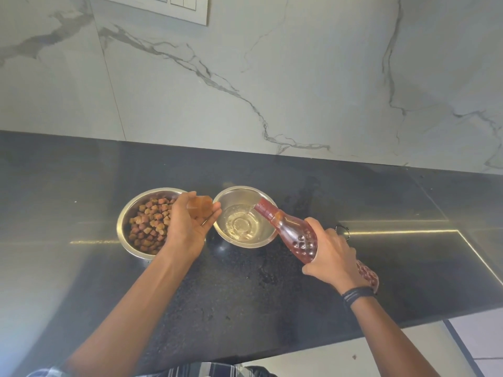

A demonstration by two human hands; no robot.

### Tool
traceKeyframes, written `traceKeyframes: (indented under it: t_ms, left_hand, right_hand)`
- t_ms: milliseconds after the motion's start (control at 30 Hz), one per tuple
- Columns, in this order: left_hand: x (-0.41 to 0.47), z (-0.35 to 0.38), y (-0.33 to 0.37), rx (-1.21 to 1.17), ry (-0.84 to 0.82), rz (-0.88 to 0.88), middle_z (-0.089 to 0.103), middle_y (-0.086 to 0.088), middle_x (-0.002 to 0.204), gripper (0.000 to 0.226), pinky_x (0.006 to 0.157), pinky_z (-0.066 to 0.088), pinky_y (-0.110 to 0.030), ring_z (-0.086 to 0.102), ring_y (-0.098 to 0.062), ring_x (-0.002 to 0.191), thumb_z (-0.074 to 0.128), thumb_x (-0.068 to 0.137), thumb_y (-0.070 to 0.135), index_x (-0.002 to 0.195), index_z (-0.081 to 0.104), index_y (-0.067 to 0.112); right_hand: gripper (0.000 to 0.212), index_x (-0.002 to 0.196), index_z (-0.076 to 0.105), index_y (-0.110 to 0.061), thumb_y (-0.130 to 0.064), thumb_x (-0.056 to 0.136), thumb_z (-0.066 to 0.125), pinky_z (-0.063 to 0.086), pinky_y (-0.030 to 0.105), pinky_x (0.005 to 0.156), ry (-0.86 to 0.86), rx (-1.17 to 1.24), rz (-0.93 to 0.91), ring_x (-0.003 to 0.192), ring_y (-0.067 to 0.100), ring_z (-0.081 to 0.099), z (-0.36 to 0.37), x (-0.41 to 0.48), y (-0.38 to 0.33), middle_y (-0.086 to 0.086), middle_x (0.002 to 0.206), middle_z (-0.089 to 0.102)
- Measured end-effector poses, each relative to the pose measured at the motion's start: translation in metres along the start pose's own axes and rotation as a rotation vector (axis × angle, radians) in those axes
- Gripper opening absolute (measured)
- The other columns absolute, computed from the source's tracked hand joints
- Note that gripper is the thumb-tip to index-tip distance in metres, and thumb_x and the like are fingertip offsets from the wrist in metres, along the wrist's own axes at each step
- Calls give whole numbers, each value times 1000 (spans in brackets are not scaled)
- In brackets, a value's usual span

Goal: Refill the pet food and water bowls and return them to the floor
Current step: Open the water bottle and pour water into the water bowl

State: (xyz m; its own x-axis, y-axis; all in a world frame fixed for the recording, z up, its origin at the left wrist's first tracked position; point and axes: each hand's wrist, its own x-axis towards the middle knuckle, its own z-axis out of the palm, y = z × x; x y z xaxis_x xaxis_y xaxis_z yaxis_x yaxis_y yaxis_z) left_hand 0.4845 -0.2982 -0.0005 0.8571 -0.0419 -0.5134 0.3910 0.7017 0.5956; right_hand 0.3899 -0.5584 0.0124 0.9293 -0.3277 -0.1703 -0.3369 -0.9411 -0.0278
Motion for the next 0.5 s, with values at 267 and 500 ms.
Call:
traceKeyframes:
  t_ms: [267,500]
  left_hand:
    - [-2,2,2,16,31,-14,61,-20,125,16,94,56,-42,69,-34,106,55,97,24,110,54,13]
    - [2,-1,0,11,35,-15,59,-20,127,34,92,57,-41,68,-34,107,54,96,23,126,51,6]
  right_hand:
    - [106,146,19,-42,-31,62,83,48,51,89,3,-11,-6,111,30,55,0,1,0,3,117,54]
    - [105,146,20,-42,-30,63,83,48,50,89,-2,-35,-12,112,31,54,0,2,0,4,118,53]
